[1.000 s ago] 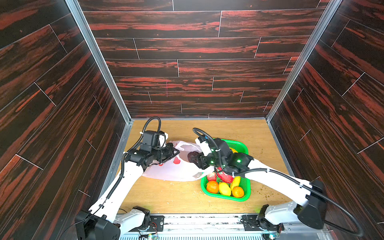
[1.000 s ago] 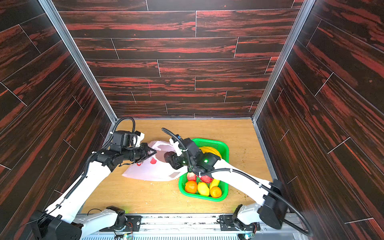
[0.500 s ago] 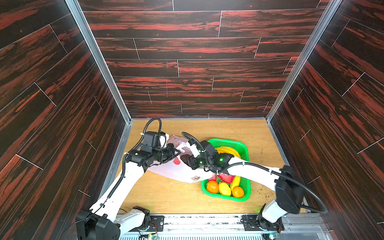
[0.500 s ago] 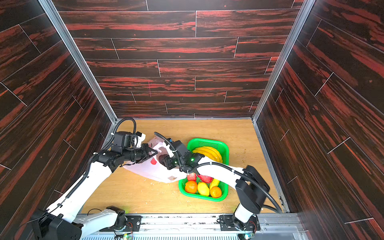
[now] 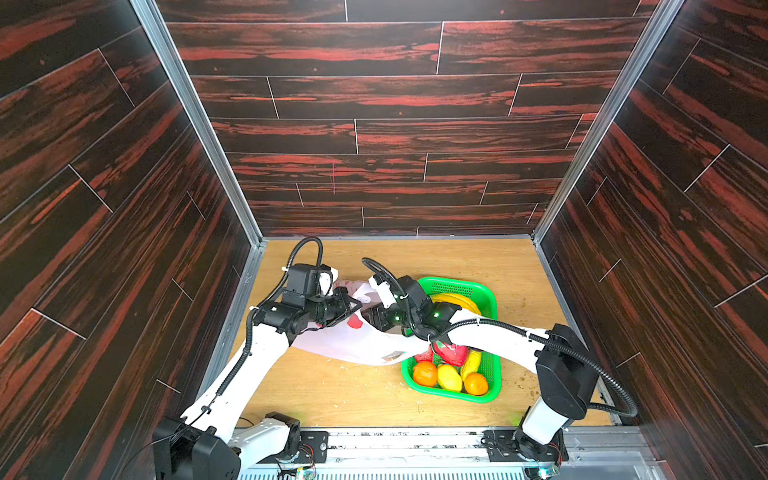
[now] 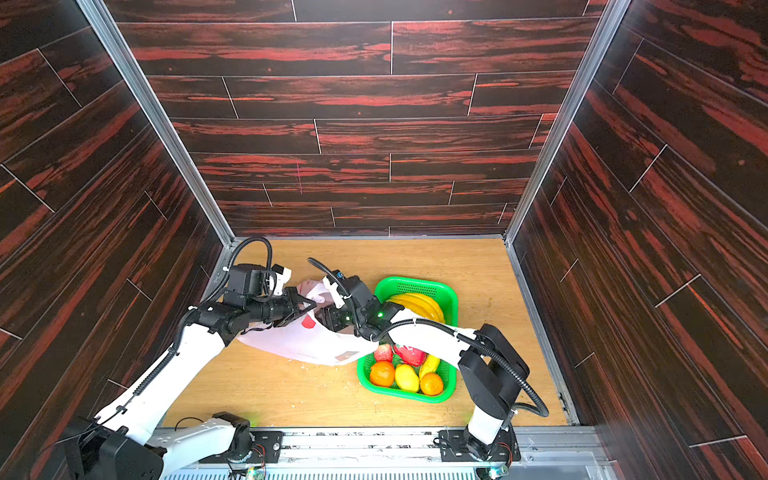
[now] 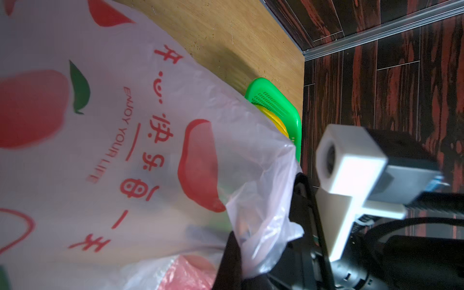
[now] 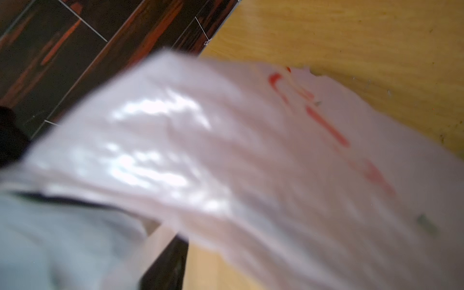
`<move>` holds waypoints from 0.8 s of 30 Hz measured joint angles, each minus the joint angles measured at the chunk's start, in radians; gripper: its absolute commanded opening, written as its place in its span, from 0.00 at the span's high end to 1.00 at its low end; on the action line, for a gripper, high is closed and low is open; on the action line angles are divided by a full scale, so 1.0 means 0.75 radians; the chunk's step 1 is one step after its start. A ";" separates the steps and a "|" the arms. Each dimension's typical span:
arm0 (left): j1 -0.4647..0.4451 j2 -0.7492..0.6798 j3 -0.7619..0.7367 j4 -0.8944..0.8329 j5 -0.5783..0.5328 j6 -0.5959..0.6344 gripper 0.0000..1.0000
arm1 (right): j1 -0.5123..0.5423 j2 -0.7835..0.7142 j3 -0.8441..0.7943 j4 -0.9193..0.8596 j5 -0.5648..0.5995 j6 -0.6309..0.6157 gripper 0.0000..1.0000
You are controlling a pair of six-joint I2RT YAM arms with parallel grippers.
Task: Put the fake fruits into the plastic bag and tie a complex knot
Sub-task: 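Open the right gripper to drop the plum into the bag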
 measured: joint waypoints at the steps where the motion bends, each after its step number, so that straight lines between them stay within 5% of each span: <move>1: 0.000 0.000 -0.001 0.001 -0.001 -0.001 1.00 | -0.001 0.000 0.001 0.001 0.000 -0.001 0.29; 16: 0.001 0.013 -0.002 0.004 -0.008 -0.005 1.00 | -0.006 -0.044 0.001 -0.077 0.020 -0.015 0.29; 24: 0.002 0.053 -0.002 0.004 -0.008 0.011 1.00 | -0.006 -0.106 0.049 -0.174 0.015 -0.001 0.19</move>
